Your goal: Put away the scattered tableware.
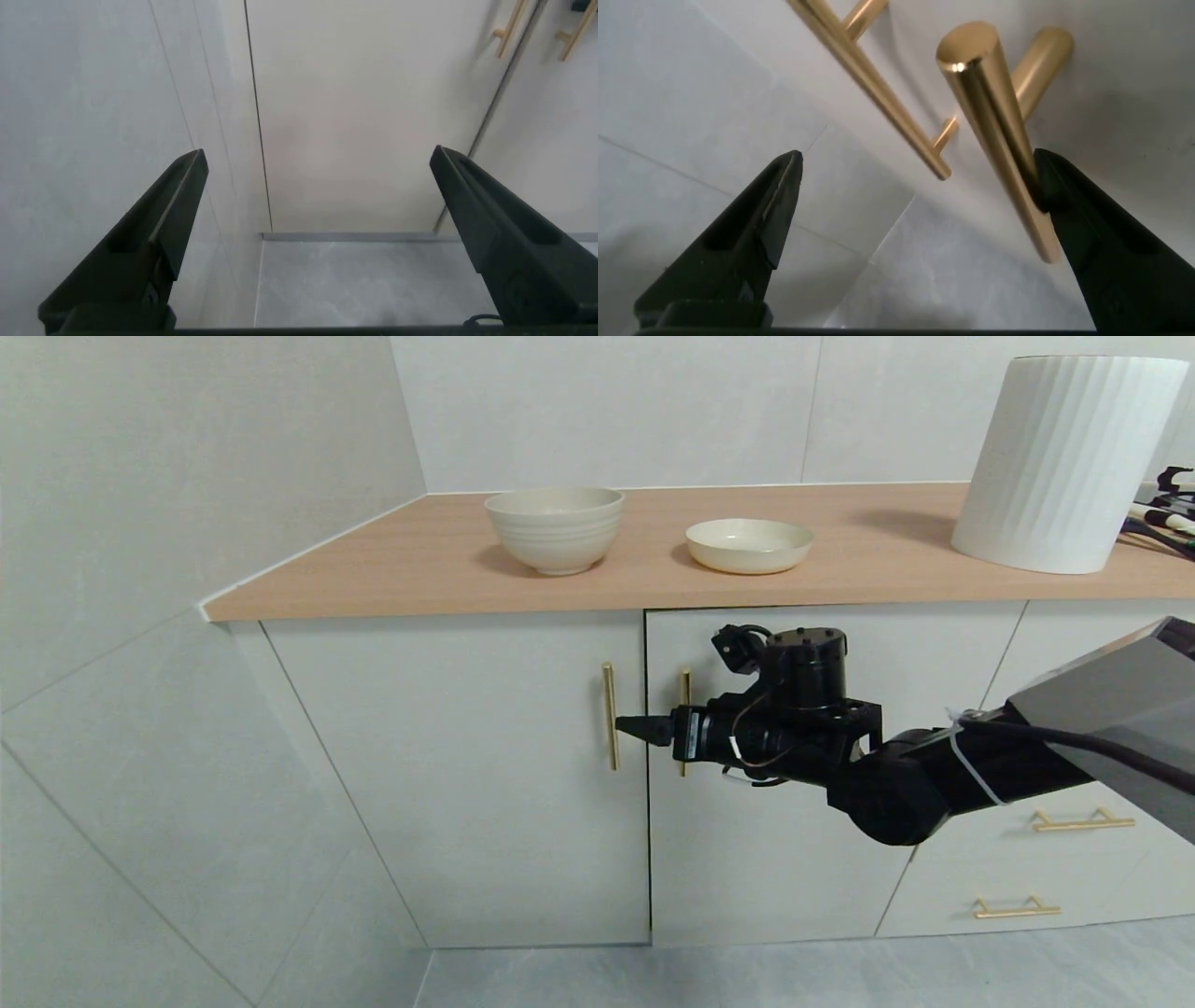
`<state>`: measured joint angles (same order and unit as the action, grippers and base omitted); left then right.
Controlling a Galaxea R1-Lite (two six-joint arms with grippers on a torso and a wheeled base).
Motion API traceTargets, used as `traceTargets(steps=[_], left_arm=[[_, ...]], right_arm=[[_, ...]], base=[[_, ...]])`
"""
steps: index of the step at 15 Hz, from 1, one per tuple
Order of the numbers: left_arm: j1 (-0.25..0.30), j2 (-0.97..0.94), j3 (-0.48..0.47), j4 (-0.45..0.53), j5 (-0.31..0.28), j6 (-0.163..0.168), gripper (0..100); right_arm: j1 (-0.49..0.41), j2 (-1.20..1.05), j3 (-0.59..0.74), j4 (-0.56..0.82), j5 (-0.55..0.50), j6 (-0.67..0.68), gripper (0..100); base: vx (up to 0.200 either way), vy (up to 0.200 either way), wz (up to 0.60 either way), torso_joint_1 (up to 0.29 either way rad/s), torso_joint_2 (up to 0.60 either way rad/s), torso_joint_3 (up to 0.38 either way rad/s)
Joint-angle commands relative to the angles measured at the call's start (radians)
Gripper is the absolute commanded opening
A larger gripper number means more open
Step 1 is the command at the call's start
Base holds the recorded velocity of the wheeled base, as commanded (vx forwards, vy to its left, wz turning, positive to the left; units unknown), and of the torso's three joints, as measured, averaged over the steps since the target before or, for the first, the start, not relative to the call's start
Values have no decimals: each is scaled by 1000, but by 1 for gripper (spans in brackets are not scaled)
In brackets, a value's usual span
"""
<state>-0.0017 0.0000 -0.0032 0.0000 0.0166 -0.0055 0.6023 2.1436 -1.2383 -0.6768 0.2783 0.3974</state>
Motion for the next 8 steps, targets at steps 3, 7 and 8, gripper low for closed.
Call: traceTargets(steps=[3, 7, 8], left_arm=[[0, 0, 0, 0, 0, -1, 100], [0, 0, 0, 0, 0, -1, 100], [0, 0, 0, 0, 0, -1, 100]], right_arm=[[2, -83, 68, -1, 50, 0, 100], [2, -153, 171, -1, 185, 11, 100], [2, -157, 181, -1, 185, 9, 100]], base=[[0, 0, 0, 0, 0, 0], [0, 0, 0, 0, 0, 0], [0, 0, 0, 0, 0, 0]])
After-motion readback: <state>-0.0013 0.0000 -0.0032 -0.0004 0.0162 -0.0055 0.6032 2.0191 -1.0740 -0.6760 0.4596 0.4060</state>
